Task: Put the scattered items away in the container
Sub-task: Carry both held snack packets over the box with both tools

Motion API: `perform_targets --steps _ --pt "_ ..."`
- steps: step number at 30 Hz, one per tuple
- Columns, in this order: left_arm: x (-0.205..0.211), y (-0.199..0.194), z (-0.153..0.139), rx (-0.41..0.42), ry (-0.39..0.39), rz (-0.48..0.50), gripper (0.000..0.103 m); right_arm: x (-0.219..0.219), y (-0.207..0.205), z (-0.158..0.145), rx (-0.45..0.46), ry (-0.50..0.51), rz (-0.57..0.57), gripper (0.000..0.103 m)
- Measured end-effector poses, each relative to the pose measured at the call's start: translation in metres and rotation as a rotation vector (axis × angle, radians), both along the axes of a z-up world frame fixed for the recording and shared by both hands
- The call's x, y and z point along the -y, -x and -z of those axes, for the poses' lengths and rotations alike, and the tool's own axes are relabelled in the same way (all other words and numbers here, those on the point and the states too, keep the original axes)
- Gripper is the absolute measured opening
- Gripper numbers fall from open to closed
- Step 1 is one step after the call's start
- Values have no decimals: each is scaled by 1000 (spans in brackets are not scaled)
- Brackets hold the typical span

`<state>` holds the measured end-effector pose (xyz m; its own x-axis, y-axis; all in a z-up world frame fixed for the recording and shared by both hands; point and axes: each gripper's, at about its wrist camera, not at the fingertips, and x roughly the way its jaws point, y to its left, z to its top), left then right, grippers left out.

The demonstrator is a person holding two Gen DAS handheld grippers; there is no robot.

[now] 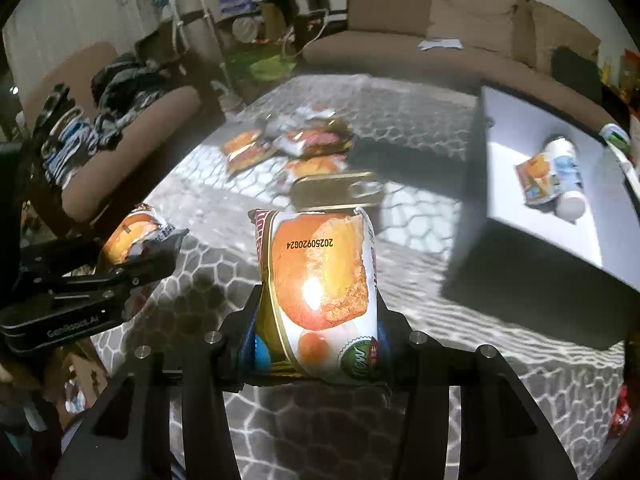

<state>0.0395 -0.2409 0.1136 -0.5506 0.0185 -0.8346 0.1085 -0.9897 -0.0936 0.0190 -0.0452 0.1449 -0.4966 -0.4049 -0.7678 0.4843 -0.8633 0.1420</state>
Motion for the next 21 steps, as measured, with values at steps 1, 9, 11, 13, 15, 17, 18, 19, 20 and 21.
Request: perform_targets --steps 1,9,11,13,15,17,18,19,20,21 --pt "-5 3 -3 -2 2 8 47 -6 1 -4 -4 4 11 49" --pt "-65 41 -37 -34 -2 84 47 -61 12 -32 -7 64 92 49" --pt "-82 55 -46 -40 -4 98 47 -78 18 -40 -9 80 111 49" --pt "-95 66 -53 -49 -24 111 47 -94 23 -47 -19 77 129 49" --pt "-113 78 -59 -55 -42 125 47 -111 29 -52 -21 72 148 49" --pt "-133 92 -62 -53 -51 149 47 -129 37 -56 -21 67 168 49" --pt "-143 98 -64 -52 -52 161 47 -137 41 -58 -21 61 181 49" --pt "-153 104 -64 -50 -50 173 47 -146 44 -60 -22 58 194 49" --pt "-164 111 -64 -49 -45 187 47 -156 50 -61 -19 57 208 49" --pt "-172 116 -64 -48 -41 197 47 -165 55 -62 -14 55 219 49"
